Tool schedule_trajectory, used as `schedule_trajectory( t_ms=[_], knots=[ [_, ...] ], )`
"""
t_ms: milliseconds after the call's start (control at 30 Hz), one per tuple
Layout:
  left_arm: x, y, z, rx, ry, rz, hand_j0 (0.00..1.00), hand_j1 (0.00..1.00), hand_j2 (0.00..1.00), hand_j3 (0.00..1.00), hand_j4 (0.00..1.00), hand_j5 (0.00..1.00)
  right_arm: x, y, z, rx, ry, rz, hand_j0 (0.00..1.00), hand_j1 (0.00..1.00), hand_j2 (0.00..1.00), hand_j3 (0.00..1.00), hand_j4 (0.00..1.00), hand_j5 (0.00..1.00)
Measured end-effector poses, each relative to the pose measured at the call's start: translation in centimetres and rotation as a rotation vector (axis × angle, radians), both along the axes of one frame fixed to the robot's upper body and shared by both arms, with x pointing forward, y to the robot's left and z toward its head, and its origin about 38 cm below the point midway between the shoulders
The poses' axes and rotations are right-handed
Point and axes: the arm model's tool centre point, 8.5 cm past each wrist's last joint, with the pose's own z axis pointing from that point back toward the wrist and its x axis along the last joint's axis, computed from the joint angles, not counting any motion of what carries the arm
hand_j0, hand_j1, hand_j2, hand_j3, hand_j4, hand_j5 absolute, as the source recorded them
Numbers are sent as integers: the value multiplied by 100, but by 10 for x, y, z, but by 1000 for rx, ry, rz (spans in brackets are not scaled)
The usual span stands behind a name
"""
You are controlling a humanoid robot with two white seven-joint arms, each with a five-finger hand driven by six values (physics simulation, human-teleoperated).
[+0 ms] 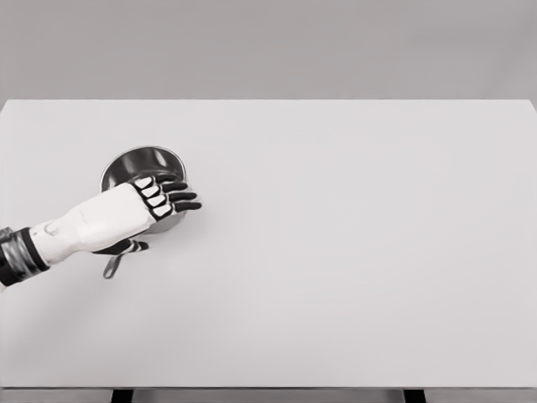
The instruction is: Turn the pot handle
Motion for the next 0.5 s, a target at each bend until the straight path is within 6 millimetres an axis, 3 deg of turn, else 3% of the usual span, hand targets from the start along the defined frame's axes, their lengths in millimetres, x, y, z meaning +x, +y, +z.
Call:
schedule_trajectory(
  t_ms=[500],
  knots=[
    [-1,18,10,82,-34,-10,100,100,100,100,100,100,0,0,0,0,0,0,100,100,100,100,100,100]
  ],
)
